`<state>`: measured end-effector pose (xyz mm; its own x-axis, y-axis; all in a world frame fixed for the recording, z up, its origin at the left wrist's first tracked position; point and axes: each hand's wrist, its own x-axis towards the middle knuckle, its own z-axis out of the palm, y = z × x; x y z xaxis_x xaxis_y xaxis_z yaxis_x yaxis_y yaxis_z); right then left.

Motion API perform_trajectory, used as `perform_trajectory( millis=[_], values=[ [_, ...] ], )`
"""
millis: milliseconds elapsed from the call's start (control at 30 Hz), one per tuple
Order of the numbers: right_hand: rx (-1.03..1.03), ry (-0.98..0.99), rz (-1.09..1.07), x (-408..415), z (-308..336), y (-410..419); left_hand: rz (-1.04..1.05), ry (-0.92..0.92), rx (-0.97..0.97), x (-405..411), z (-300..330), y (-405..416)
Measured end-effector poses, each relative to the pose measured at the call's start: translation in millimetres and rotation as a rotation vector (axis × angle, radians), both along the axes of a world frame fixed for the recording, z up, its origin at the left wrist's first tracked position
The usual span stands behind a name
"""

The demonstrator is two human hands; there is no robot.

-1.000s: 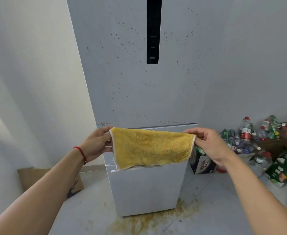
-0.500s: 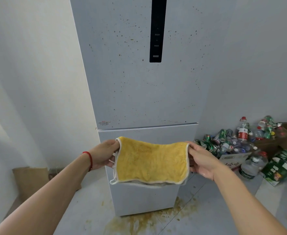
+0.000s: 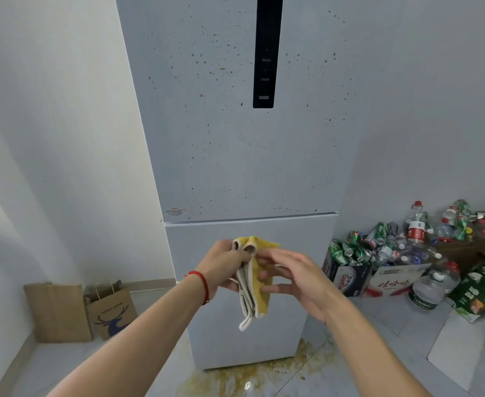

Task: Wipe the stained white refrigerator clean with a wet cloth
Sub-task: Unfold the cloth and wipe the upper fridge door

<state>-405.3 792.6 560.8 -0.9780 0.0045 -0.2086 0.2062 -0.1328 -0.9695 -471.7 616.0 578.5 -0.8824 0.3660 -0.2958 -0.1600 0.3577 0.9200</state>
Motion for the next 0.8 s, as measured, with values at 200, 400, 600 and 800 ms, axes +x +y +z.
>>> perform_trajectory(
  millis=[200, 400, 600, 800],
  values=[
    [-0.577, -0.273, -0.073, -33, -7, -1, -0.176, 0.643, -0.44, 3, 34, 49],
    [-0.904, -0.04, -0.302, -65, 39, 23, -0.211, 0.503, -0.255, -12, 88, 54],
    [-0.86, 0.213, -0.271, -101, 98, 38, 0.317, 0.711, -0.005, -51, 150, 9],
    [-0.605, 0.674, -0.346, -141, 207, -5, 0.462, 0.927, 0.061, -100, 234, -35]
  ],
)
